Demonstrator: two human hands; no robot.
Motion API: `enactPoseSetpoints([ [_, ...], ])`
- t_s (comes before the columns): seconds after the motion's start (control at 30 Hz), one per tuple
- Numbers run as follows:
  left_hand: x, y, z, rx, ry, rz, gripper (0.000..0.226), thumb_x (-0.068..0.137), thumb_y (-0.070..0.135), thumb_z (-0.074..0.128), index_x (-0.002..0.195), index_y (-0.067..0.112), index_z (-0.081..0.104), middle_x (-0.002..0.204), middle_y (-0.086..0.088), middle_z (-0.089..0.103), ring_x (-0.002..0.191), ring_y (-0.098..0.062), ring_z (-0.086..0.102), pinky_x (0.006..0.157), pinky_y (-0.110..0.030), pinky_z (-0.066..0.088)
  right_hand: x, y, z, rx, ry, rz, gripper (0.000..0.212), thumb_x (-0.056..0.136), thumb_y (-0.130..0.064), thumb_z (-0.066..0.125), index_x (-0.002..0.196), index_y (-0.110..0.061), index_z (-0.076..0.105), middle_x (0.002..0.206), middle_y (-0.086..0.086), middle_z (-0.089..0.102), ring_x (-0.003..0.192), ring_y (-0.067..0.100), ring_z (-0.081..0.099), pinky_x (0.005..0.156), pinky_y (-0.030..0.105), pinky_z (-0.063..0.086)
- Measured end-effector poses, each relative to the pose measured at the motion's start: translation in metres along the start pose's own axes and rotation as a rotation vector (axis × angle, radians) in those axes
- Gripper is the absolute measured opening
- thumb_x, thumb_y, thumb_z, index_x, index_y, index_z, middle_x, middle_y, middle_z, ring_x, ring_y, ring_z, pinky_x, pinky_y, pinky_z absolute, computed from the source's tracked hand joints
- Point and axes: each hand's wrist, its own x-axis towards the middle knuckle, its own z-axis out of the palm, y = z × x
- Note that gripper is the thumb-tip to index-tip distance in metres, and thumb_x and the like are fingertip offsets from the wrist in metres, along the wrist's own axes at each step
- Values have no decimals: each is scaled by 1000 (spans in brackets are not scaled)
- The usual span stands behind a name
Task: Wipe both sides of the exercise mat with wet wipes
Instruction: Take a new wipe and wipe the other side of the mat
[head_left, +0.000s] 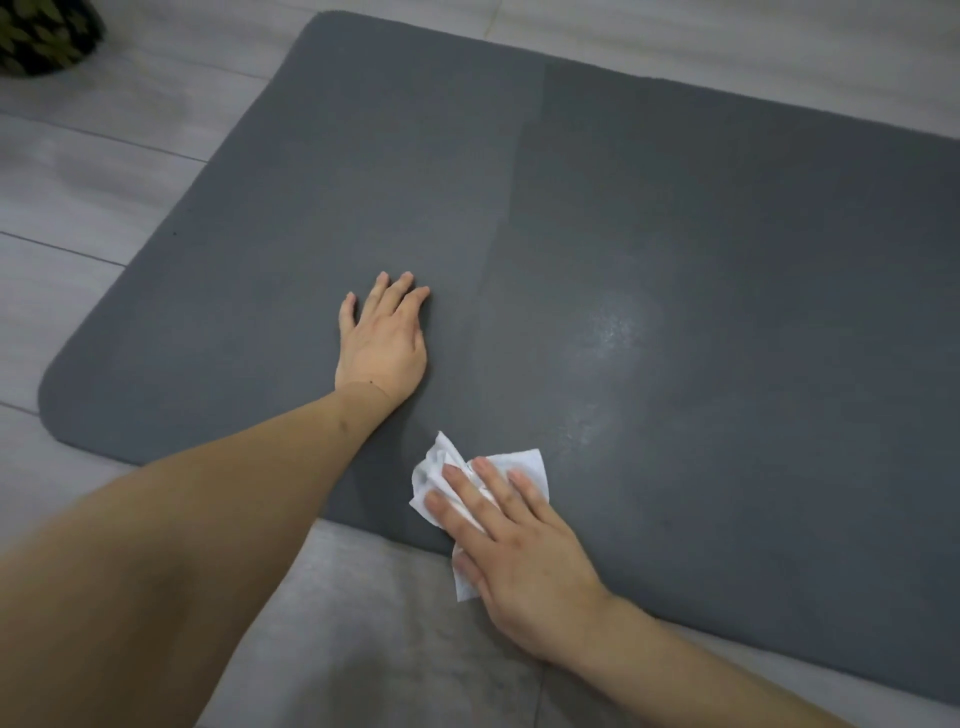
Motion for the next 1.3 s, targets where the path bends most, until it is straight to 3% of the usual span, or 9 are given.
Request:
enactPoseSetpoints([
  [0.17, -13, -4, -2, -3, -80, 32, 50, 108, 23, 30, 158, 22, 31, 169, 1, 17, 157, -22, 4, 125, -55, 0, 19, 46, -13, -7, -84, -74, 56, 110, -42, 22, 164, -31, 19, 173, -5, 12, 159, 24, 11, 128, 46, 11],
  [0.23, -23, -2, -1, -2, -117, 37, 50, 109, 23, 28, 159, 21, 28, 170, 0, 14, 157, -24, 1, 124, -57, -3, 50, 94, -28, -3, -71, 90, 59, 108, -43, 14, 165, -30, 14, 173, -1, 8, 159, 27, 10, 127, 50, 14],
  [0.4, -28, 6, -8, 16, -202, 17, 51, 110, 27, 26, 161, 23, 23, 171, 3, 7, 157, -22, -4, 124, -58, -3, 94, 199, -69, 101, -109, 525, 57, 111, -42, 13, 164, -36, -6, 173, -5, -14, 159, 23, -9, 128, 46, -2],
  [0.53, -27, 15, -16, 23, -164, -5, 46, 108, 28, 33, 154, 26, 39, 168, 1, 21, 157, -24, 10, 124, -58, 11, 44, 137, -47, 61, -72, 385, 58, 110, -38, 16, 166, -27, 4, 174, 2, -6, 160, 31, 2, 127, 50, 5],
  [0.67, -41, 32, -8, 76, 15, 146, 38, 102, 21, 47, 139, 21, 56, 161, -8, 37, 151, -29, 28, 118, -51, 25, -66, 56, -19, 60, -39, 176, 57, 110, -40, 25, 165, -28, 17, 174, -2, 6, 160, 26, 5, 128, 48, 8],
  [0.8, -50, 66, 8, 84, 34, 312, 37, 99, 21, 52, 136, 19, 59, 153, -7, 46, 144, -29, 40, 113, -49, 34, -83, 77, -25, 44, -114, 47, 55, 111, -40, 21, 165, -31, 14, 173, -9, 4, 160, 20, 3, 129, 43, 6],
  [1.03, -49, 127, 19, 77, 8, 425, 38, 100, 26, 49, 137, 23, 58, 153, -5, 48, 143, -27, 42, 114, -48, 35, -12, 239, -68, 103, -102, 537, 56, 112, -42, 14, 165, -36, -3, 172, -9, -13, 159, 18, -10, 128, 47, 0],
  [1.2, -34, 154, 16, 76, -3, 405, 40, 101, 25, 46, 140, 23, 56, 155, -5, 46, 144, -27, 39, 115, -47, 32, -86, 154, -33, 11, -12, 380, 57, 110, -38, 20, 165, -24, 16, 174, 3, 6, 159, 32, 11, 125, 55, 16],
  [1.3, -27, 167, 18, 58, -12, 401, 40, 102, 23, 45, 140, 22, 56, 156, -5, 45, 145, -27, 39, 115, -47, 32, -155, 102, -15, -6, -3, 289, 57, 110, -39, 26, 165, -25, 18, 174, 0, 8, 160, 29, 9, 127, 51, 13],
])
